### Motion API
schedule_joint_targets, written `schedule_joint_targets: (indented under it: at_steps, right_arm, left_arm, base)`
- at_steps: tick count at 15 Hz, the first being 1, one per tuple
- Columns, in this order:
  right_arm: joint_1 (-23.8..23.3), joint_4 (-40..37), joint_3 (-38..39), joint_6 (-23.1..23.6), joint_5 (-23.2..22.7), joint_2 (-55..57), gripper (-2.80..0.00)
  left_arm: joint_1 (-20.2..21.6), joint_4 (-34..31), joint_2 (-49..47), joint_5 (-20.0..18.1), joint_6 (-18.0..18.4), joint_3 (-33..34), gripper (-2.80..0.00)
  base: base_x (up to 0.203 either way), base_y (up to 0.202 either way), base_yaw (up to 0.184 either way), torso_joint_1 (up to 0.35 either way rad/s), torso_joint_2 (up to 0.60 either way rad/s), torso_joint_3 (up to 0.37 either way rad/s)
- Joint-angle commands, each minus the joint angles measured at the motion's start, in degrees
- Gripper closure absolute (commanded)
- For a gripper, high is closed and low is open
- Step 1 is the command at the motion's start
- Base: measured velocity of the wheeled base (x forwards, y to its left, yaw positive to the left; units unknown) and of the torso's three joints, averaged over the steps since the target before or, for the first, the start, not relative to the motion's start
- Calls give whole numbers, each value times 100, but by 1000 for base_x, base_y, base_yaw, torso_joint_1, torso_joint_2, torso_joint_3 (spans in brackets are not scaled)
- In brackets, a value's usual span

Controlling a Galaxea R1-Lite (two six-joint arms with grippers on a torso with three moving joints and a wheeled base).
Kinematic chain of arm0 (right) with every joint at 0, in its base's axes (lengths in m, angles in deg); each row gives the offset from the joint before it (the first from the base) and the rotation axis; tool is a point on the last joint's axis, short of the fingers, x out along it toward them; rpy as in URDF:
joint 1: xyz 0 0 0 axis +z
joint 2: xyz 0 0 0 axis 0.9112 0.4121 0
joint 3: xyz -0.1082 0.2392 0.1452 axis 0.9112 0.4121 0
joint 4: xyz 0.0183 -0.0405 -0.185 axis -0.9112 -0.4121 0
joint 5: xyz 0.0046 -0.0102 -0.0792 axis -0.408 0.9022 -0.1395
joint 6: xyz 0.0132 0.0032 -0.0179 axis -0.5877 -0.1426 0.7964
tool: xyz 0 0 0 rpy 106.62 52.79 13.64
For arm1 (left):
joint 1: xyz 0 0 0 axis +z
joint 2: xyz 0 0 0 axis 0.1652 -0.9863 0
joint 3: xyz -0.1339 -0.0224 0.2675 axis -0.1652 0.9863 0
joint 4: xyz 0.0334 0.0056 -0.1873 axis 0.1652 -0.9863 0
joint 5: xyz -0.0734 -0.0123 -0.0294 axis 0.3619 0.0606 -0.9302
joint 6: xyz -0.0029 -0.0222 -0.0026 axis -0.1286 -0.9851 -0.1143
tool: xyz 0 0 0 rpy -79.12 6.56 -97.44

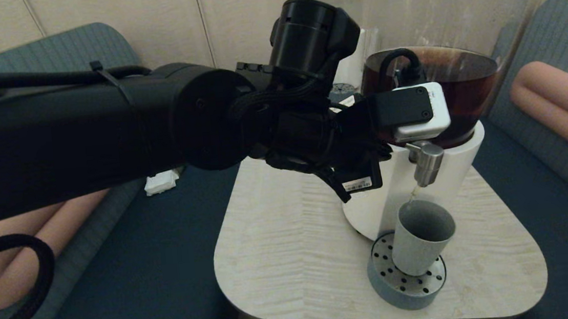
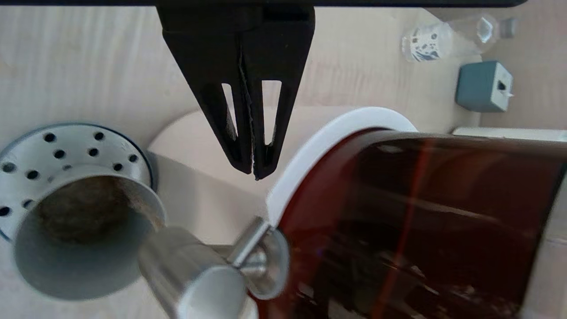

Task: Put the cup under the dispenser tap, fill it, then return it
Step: Turn off the faucet

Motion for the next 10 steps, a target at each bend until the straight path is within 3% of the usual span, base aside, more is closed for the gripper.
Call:
schedule_joint_targets:
  at_steps: [1, 10]
  right_arm:
    - [-5, 1, 0, 0, -3, -2, 0]
    - [3, -3, 0, 0, -3, -2, 0]
  left_arm:
    - [-1, 66, -26, -7, 30, -8, 0]
    - [-124, 435, -105, -17, 30, -8, 0]
  base:
    - [0, 0, 0, 0, 0, 0]
    - [0, 0, 0, 0, 0, 0]
